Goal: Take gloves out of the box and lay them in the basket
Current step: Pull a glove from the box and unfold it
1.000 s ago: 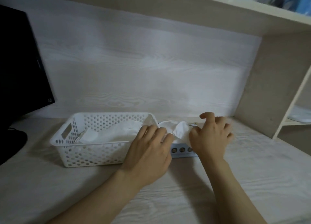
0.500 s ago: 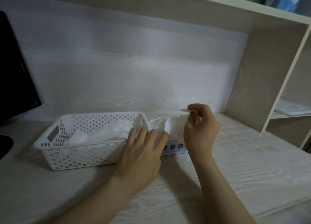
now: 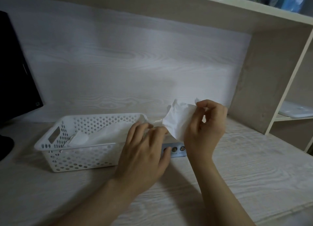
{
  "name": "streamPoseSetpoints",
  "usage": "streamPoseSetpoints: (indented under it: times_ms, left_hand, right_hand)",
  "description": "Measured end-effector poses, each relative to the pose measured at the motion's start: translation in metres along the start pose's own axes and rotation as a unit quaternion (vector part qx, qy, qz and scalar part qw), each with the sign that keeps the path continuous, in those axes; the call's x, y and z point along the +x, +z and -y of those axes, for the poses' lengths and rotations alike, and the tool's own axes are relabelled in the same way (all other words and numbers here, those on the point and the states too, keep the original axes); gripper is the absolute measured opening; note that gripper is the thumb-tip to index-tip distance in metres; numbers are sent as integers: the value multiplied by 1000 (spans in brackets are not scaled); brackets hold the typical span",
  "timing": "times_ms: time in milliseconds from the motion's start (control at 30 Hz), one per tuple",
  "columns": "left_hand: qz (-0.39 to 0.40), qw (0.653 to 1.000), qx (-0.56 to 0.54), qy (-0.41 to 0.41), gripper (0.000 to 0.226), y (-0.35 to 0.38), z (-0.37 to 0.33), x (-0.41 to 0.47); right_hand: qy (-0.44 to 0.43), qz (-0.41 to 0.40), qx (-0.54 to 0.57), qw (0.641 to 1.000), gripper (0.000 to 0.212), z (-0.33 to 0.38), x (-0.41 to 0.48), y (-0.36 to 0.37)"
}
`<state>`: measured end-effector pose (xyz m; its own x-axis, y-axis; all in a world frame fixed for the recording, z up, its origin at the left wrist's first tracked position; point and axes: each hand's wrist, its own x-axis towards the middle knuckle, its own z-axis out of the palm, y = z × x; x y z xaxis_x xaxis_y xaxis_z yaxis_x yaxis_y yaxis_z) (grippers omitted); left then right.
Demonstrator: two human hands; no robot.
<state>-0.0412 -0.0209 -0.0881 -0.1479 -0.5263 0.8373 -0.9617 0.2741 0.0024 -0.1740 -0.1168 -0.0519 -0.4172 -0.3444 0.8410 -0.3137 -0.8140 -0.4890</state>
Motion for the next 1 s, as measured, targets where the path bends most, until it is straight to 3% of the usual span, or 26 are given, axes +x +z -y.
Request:
streamPoseSetpoints:
  times_ms: [100,267,400,600,733,867,1000]
  left_hand:
    - [-28,989,-125,-75,35,-8,-1,4]
    - [-87,932,-308,-171,37,-18,0,10]
    - [-110,908,-339,-219,47,-20,6,9]
    - [-104,929,-281,-220,68,-23,10,11]
    - [-102,913,-326,-222,78,-27,9,13]
    - [-99,883,-402,-221,88,-29,11,14]
    - [-82,857,-458,-221,84,-30,14,15]
  right_hand:
    - [4,46,46,998,19,6,-6,3]
    - [8,174,73,982,25,12,-16,5]
    - [40,255,109,960,35,15,-21,6]
    - [46,255,69,964,4,21,-24,5]
    - [125,333,24,934,28,14,-25,7]
    - [77,383,-49,919,32,9,-28,11]
    - [67,389,-13,919,35,10,-25,8]
